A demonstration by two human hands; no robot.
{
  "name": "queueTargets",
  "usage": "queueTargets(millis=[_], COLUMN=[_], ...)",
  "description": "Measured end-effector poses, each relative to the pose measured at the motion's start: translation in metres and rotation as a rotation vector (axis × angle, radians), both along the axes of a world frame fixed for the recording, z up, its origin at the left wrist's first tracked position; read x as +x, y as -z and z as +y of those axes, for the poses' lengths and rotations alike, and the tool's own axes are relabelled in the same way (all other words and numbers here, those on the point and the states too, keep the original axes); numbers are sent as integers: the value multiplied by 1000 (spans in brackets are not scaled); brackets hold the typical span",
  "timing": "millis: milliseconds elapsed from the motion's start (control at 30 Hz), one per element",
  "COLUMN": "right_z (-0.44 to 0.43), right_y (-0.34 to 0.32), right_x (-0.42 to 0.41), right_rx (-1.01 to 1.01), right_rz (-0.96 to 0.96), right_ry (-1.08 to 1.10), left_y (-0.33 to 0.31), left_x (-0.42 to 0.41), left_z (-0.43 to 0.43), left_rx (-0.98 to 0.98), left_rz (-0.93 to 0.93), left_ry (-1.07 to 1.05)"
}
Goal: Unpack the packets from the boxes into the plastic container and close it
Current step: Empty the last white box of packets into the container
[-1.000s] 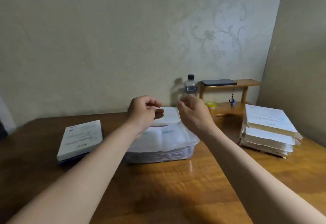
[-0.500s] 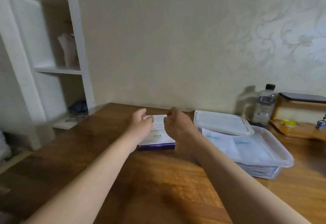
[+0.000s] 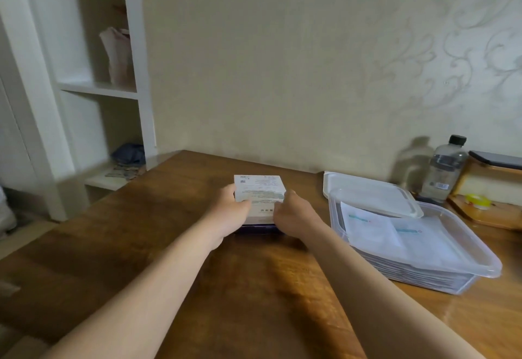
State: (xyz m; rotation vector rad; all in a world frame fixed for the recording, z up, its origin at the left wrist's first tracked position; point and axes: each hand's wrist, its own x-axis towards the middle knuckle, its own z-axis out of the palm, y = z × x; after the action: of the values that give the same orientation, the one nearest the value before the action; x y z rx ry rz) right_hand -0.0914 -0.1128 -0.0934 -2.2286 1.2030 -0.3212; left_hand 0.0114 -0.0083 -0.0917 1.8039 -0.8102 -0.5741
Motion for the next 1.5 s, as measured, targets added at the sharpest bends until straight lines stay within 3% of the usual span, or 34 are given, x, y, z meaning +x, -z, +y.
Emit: queueTargets(millis=[133, 300, 433, 567, 833, 1033, 1300, 1500], right_z=[1, 8, -2, -13, -48, -70, -95, -94], right_y=[-2, -16, -31, -44, -55, -38, -18, -15], right_x=[-1, -6, -19, -48, -142, -201, -220, -219], right_rx=[-50, -57, -99, -95, -199, -239, -255, -303], right_rz=[-48, -246, -319, -425, -583, -564, -465, -396], right_ry=[27, 71, 86, 140, 196, 193, 65, 64], left_y=[-2, -11, -18, -36, -46, -41, -36, -28], left_x=[2, 6, 4, -20, -98, -153, -163, -158], left_z=[-5, -10, -16, -33, -82, -118, -148, -152], left_rx=[-63, -159, -279, -430, -418, -362, -314, -311], left_rz=[31, 101, 309, 657, 837, 811, 563, 517], left_ry=[-68, -210, -266, -126, 209, 452, 496, 499])
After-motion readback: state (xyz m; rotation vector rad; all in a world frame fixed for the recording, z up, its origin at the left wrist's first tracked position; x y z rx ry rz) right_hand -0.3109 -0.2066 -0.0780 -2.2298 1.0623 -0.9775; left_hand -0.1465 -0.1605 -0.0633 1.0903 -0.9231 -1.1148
